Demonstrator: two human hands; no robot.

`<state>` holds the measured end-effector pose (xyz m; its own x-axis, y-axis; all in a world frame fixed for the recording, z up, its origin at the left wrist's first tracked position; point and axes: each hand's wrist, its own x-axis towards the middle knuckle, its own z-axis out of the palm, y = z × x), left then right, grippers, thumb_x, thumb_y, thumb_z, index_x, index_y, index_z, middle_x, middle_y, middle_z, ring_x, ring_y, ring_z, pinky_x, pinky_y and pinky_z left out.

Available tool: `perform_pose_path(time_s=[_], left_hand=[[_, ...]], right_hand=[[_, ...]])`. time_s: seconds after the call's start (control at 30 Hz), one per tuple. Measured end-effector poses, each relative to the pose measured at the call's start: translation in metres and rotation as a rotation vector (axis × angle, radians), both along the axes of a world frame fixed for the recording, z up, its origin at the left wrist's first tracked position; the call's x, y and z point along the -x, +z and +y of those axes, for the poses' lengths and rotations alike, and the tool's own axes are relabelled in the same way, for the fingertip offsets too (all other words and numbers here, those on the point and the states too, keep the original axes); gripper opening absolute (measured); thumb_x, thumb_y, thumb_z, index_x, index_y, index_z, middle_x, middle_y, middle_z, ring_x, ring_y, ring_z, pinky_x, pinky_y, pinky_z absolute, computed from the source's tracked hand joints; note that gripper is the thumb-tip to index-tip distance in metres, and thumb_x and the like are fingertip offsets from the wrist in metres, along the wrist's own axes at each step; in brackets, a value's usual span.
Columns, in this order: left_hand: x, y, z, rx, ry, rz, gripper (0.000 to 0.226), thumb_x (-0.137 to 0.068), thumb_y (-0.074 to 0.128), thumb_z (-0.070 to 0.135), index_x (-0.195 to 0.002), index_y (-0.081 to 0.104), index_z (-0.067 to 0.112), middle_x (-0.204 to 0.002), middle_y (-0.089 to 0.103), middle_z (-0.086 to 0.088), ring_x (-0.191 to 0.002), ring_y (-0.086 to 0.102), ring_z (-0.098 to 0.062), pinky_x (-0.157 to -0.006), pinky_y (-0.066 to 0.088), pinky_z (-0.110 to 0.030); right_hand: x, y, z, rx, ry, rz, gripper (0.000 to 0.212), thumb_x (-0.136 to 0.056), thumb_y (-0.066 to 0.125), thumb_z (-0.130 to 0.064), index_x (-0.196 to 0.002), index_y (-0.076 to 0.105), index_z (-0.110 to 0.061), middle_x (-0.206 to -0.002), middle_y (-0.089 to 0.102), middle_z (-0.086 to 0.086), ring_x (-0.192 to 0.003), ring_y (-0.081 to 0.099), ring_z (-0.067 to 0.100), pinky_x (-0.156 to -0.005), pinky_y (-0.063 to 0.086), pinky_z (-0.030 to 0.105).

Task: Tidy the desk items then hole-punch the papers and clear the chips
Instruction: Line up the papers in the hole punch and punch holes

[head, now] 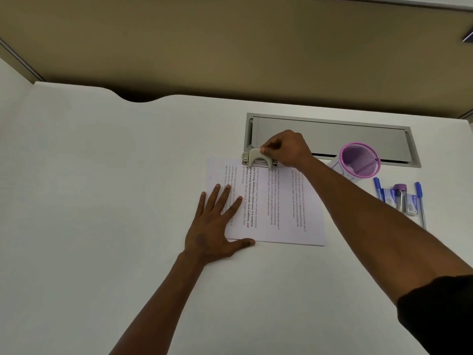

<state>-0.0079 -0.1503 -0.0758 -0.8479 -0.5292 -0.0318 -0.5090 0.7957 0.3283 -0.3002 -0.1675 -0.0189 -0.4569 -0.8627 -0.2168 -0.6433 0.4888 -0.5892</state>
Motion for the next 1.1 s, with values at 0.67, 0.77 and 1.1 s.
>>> perform_pose_path(time_s=[0.67,0.77,1.1], left_hand=[[0.003,-0.002,0.001,0.041,0.026,-0.050,0.089,-0.088,0.033,0.079,-0.157,0.010,0.029,-0.166,-0.001,-0.002,-0.152,-0.009,-0.023,-0.123,0.007,-0.052],[0.003,-0.003,0.001,0.041,0.027,-0.052,0.088,-0.088,0.033,0.079,-0.157,0.011,0.029,-0.166,-0.001,-0.003,-0.153,-0.009,-0.023,-0.123,0.007,-0.053],[0.003,-0.007,0.001,0.058,0.035,-0.026,0.088,-0.087,0.035,0.079,-0.157,0.015,0.029,-0.166,0.001,-0.003,-0.153,-0.007,-0.023,-0.122,0.010,-0.053]], right_hand=[[-0.001,-0.001,-0.005,-0.022,-0.007,0.005,0.020,-0.082,0.077,-0.031,-0.085,0.069,-0.014,-0.088,0.071,0.004,-0.083,0.065,0.019,-0.079,0.056,0.037],[-0.002,-0.004,-0.006,-0.020,-0.005,0.015,0.020,-0.082,0.077,-0.030,-0.083,0.070,-0.012,-0.088,0.072,0.006,-0.082,0.065,0.020,-0.079,0.056,0.038],[0.005,-0.011,-0.013,-0.049,0.057,0.058,0.021,-0.081,0.077,-0.030,-0.073,0.063,-0.017,-0.079,0.067,0.001,-0.076,0.061,0.017,-0.072,0.052,0.034]])
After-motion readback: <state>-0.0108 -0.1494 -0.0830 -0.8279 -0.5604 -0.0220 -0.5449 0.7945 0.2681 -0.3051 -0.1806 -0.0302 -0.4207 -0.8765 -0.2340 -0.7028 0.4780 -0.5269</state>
